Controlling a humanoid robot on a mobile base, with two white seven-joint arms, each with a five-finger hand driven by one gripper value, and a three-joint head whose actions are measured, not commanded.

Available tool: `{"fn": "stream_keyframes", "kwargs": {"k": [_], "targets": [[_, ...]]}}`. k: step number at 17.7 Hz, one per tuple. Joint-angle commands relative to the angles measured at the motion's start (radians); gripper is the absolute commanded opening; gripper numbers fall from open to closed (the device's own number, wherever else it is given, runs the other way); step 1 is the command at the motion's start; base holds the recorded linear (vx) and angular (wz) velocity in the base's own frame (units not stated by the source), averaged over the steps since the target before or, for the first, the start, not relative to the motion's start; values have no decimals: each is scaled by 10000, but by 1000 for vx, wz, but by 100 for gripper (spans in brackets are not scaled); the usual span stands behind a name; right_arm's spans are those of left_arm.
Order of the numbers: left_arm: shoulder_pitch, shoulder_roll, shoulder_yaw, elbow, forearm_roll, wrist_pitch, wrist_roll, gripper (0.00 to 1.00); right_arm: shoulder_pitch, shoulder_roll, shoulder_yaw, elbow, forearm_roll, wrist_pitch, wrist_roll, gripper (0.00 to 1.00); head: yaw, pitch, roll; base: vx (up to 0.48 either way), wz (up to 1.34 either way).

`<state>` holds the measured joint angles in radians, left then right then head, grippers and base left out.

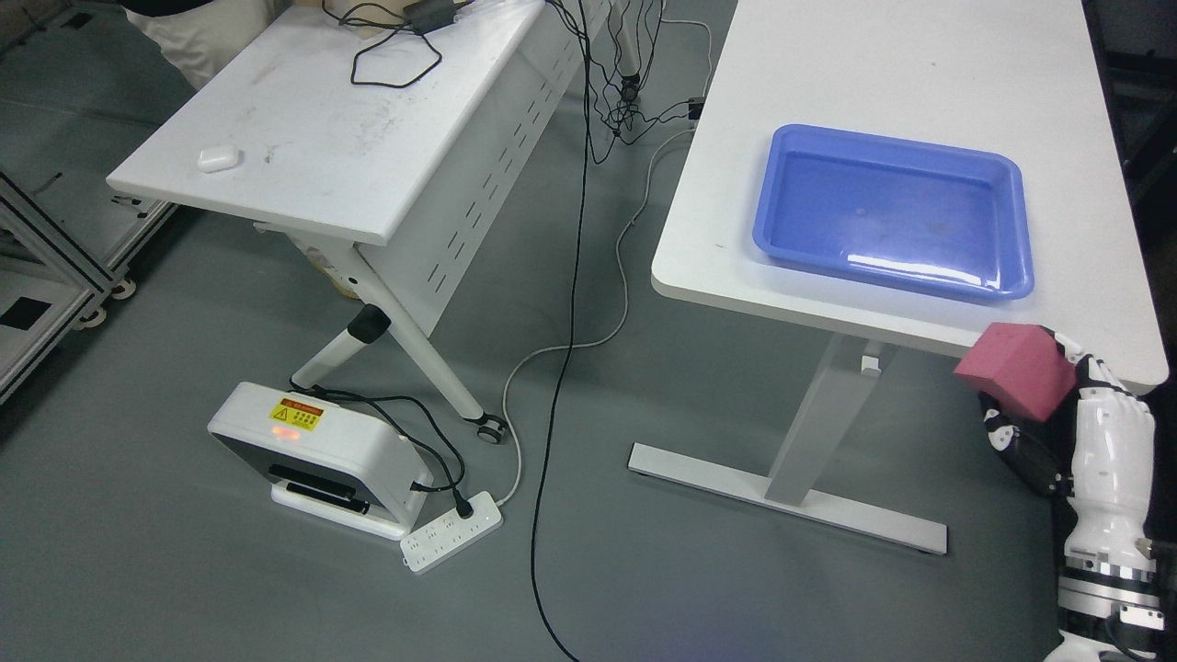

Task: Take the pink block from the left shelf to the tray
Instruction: 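Lower the pink cube into the blue tray and open the right hand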

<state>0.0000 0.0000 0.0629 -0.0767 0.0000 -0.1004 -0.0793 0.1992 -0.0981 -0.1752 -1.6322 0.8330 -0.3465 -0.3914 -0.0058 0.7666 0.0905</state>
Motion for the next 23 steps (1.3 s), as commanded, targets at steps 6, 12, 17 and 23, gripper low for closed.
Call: {"fn": "stream_keyframes", "kwargs": {"k": [6,12,17,23], "targets": [[92,175,0,0,-15,-8,-5,100,2,14,3,0,0,14,2,1,0,0,0,242,40],[92,175,0,0,-15,-8,-5,100,2,14,95,16,15,14,94,1,0,0,0,225,41],[92,175,0,0,-15,-8,-5,100,-44,14,111,46,15,106,400,2,0,1,0,177,23],[92,175,0,0,-15,-8,-5,100,-89,14,892,46,15,702,921,5,0,1,0,145,6]]}}
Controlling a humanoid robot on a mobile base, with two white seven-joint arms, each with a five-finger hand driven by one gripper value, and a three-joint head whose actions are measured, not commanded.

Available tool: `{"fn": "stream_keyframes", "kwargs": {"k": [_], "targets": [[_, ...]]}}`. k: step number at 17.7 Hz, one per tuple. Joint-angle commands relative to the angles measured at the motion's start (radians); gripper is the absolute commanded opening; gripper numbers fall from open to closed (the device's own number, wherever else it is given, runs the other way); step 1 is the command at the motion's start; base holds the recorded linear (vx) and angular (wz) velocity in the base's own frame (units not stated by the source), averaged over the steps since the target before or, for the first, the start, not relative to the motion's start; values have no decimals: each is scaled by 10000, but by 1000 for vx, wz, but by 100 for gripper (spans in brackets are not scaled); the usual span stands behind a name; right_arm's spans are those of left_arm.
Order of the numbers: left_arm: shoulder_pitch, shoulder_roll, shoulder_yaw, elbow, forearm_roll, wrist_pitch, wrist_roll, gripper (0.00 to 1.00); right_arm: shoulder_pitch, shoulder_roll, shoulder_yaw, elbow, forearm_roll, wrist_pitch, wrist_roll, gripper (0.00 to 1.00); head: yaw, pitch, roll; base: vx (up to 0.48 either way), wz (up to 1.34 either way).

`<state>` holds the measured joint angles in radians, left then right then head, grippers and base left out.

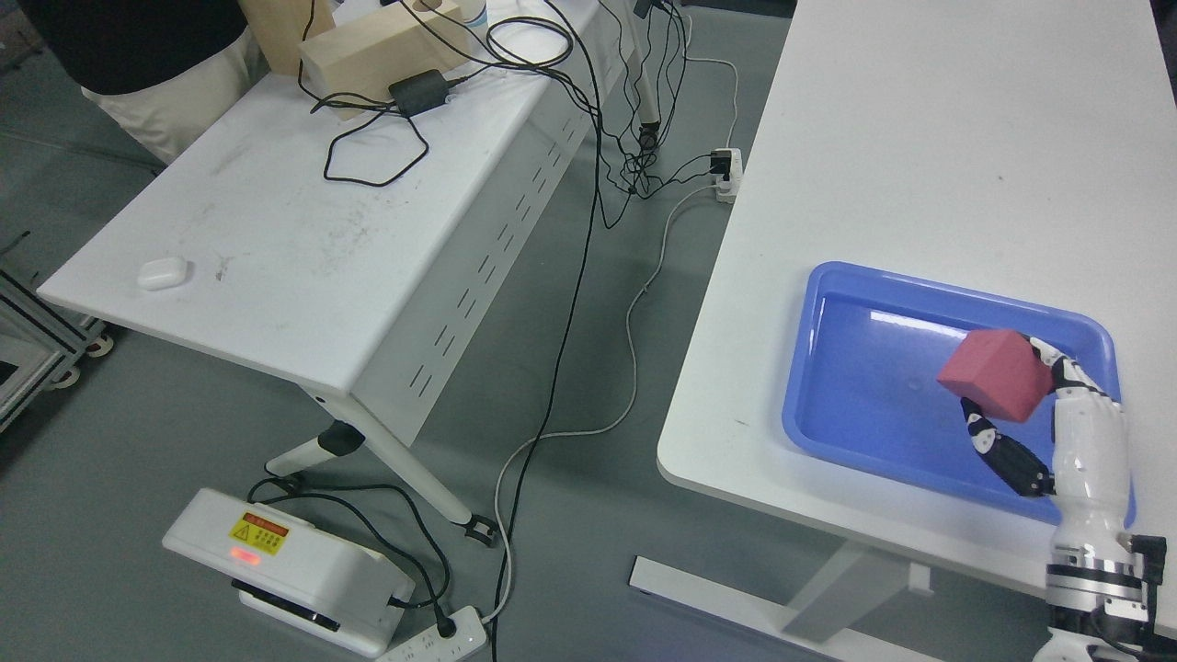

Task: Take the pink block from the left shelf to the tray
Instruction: 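Lower the pink cube into the blue tray and open the right hand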

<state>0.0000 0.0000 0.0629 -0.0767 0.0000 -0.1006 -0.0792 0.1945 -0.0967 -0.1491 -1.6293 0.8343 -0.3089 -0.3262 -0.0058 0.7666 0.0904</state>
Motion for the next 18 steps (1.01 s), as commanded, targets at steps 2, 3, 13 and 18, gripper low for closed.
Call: {"fn": "stream_keyframes", "kwargs": {"k": [2,3,13,18], "targets": [[93,175,0,0,-15,-6,-5,100,-73,31,738,32,-13,588,653,11,0,0,0,126,0],[93,175,0,0,-15,-6,-5,100,-104,77,739,48,-13,786,730,16,0,0,0,119,1],[93,175,0,0,-15,-6,-5,100,-258,78,724,216,-2845,1970,976,97,0,0,0,53,4],[93,175,0,0,-15,-6,-5,100,-334,16,616,216,-5503,1558,961,100,0,0,0,-12,0]]}}
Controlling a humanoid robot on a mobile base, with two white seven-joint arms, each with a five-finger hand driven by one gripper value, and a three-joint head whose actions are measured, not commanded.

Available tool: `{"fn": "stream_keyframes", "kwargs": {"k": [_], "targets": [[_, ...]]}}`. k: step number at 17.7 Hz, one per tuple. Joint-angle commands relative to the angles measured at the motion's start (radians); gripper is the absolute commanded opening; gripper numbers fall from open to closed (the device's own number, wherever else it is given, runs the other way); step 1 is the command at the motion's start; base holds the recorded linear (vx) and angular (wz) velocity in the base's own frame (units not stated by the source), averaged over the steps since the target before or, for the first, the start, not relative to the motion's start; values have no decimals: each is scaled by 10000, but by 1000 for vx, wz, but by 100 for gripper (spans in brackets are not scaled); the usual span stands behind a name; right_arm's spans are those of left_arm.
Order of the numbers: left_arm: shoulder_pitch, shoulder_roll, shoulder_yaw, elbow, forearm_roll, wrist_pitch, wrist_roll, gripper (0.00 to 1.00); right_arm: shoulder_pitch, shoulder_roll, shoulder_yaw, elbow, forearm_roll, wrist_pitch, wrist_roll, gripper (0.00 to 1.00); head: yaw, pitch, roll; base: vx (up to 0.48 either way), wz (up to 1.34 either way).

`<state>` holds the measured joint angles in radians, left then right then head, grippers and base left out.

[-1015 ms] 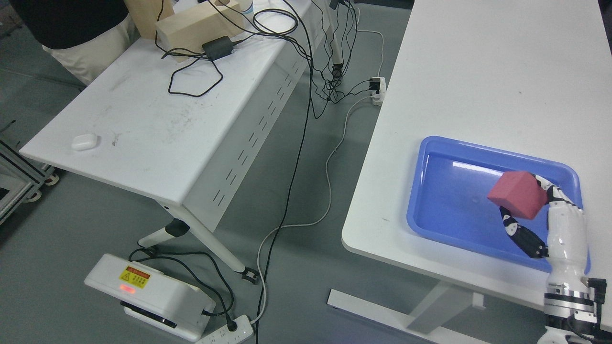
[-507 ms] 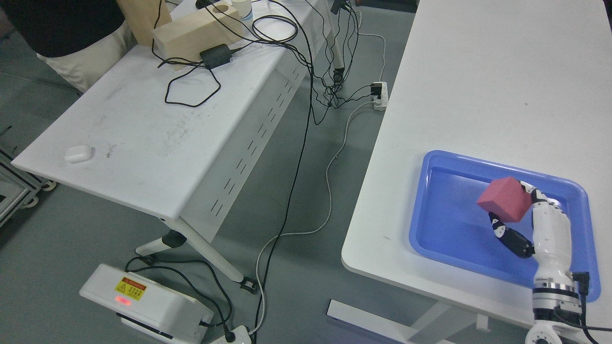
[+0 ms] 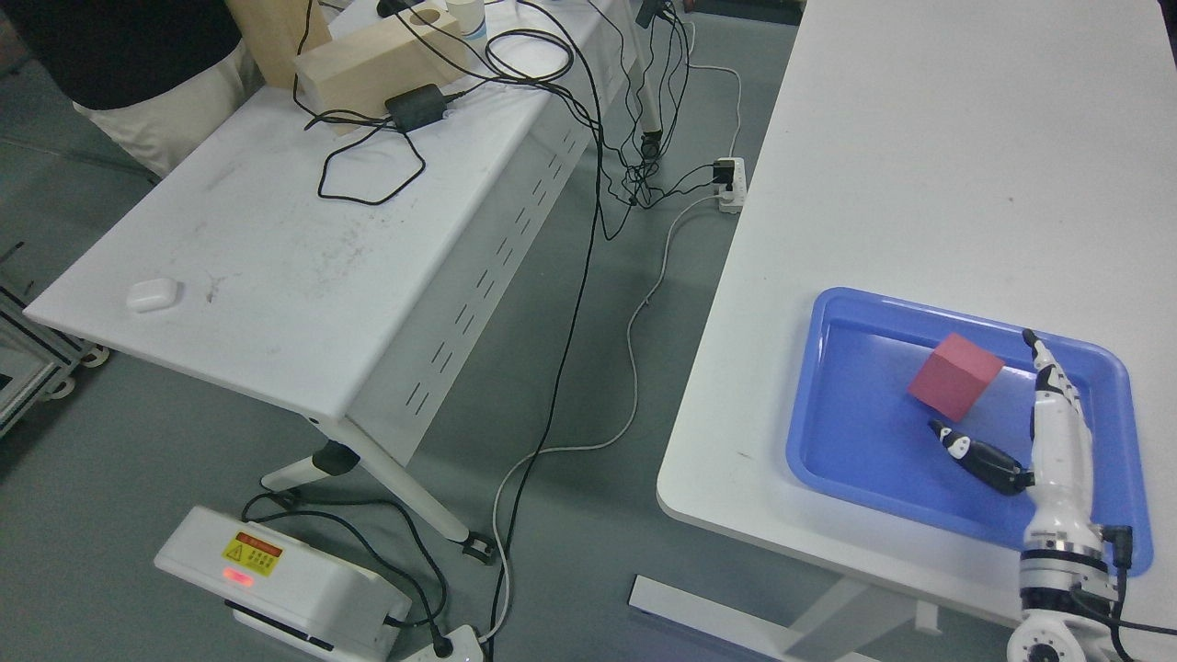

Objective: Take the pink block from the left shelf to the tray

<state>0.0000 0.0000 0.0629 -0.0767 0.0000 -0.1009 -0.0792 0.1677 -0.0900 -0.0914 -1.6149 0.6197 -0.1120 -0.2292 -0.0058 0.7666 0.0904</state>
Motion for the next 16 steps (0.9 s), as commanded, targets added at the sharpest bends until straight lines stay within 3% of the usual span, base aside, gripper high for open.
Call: {"fn": "stream_keyframes", "kwargs": {"k": [1,6,11,16], "targets": [[92,175,0,0,-15,-3,-5,100,-66,-36,-128,73,-3495,-596,-24,100,0,0,0,-12,0],[92,175,0,0,-15,-3,-5,100,-112,-5,-666,58,-5197,-277,-24,100,0,0,0,-12,0],[92,175,0,0,-15,-3,-5,100,-112,10,-1126,58,-5307,-200,-9,100,0,0,0,-41,-1],[92,175,0,0,-15,-3,-5,100,-112,71,-1494,58,-6287,735,237,100,0,0,0,-90,-31]]}}
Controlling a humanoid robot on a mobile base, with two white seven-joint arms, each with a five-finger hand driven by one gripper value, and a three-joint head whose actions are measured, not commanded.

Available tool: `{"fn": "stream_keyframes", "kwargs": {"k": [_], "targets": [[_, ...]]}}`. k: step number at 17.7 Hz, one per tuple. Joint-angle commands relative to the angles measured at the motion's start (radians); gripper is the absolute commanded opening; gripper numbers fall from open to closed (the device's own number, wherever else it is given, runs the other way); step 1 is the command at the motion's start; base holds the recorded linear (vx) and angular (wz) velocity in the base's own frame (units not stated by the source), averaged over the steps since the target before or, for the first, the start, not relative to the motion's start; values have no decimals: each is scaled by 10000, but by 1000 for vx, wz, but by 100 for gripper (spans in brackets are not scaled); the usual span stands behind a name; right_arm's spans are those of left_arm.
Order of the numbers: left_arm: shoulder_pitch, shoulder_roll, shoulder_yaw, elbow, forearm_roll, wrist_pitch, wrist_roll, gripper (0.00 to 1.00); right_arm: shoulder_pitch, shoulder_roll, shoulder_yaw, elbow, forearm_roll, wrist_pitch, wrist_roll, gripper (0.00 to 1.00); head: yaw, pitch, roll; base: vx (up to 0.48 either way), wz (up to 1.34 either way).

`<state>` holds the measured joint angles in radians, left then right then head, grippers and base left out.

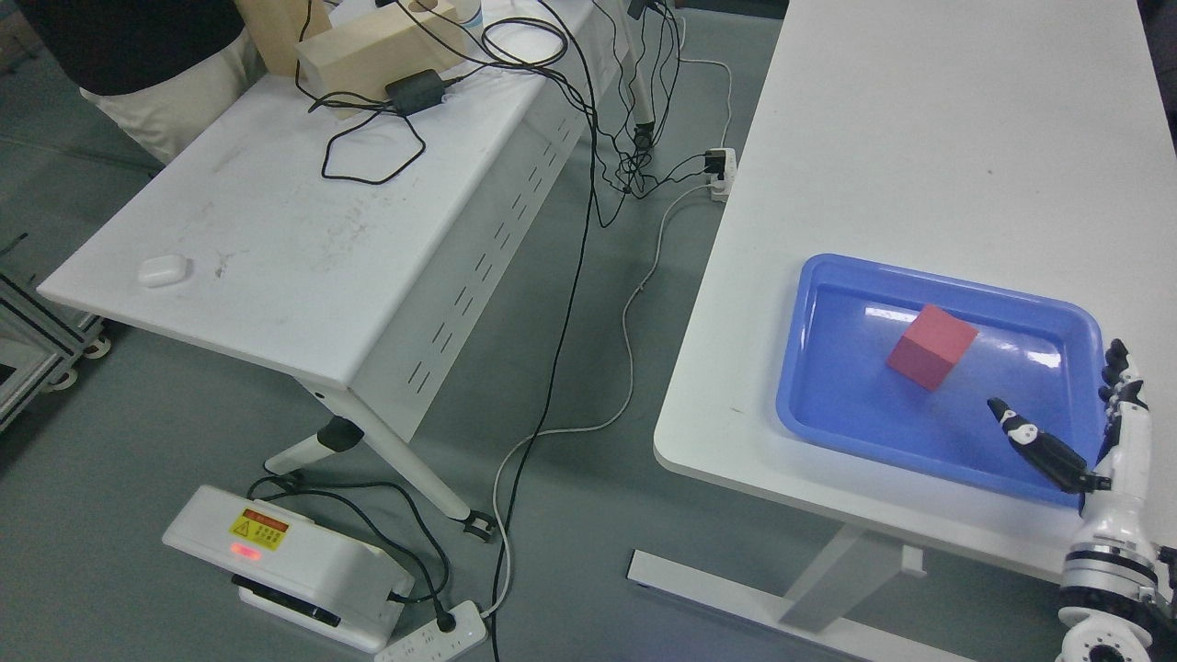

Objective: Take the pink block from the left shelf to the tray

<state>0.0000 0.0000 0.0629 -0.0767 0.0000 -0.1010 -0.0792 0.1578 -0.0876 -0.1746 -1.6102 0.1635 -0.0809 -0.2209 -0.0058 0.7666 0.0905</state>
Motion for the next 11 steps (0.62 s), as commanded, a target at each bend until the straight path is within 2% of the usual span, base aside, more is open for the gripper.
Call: {"fn": "stream_keyframes", "kwargs": {"k": [1,5,11], "targets": [[92,175,0,0,-15,-3,-5,100,-14,33,-678,10,-1788,487,168,100,0,0,0,-120,-46],[92,175,0,0,-15,-3,-5,100,-44,48,-693,10,-1804,916,673,100,0,0,0,-127,-44],[92,175,0,0,-15,-3,-5,100,-44,63,-709,10,-1911,825,782,100,0,0,0,-126,8]]}}
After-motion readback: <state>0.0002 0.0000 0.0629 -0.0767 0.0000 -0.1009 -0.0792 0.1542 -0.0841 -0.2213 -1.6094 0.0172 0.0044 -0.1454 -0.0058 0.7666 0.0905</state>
